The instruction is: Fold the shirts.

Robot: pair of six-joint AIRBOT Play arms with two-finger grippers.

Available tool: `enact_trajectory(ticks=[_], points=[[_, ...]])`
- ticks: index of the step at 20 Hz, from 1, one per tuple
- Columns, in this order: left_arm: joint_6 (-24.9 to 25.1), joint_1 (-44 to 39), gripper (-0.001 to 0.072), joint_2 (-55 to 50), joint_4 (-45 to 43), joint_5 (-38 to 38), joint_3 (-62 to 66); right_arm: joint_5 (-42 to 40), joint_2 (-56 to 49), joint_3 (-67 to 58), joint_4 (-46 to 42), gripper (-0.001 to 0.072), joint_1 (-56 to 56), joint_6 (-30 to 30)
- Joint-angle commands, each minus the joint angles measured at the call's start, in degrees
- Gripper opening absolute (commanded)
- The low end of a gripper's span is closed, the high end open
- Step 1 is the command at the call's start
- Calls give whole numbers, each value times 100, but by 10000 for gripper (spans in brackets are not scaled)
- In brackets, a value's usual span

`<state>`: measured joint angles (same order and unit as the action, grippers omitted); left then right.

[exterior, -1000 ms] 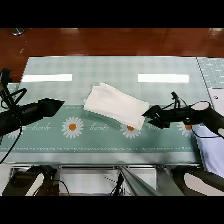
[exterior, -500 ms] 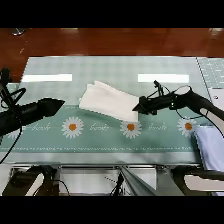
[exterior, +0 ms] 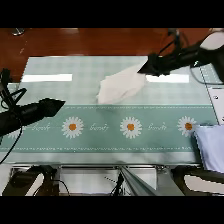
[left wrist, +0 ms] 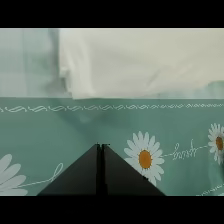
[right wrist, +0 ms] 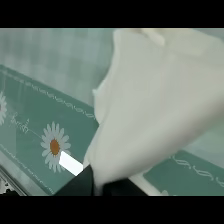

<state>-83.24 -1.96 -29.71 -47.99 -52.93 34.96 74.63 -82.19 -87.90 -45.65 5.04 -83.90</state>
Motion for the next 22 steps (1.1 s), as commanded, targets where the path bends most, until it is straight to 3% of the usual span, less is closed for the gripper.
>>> enact_trajectory(ticks=[1,5,10,14,18,22], points=[[4,-2,32,2,-2,-74,-24,898,52,-1329,-822,20,-297,-704],[2,-22,31,2,0,-164,-142,1606,400,-1991,-1211,20,-1158,-1049],[2,-22,31,4,0,-173,-367,2350,1115,-1987,-1283,20,-2846,-1274],[2,-22,32,4,0,-170,-413,3169,1609,-1919,-1838,19,-4138,-1322],[2,-22,32,2,0,-168,-413,3176,2627,-887,-2052,21,-5541,-1471],[2,-22,31,4,2,-31,-413,3174,3735,568,-3781,21,-6813,-1325]])
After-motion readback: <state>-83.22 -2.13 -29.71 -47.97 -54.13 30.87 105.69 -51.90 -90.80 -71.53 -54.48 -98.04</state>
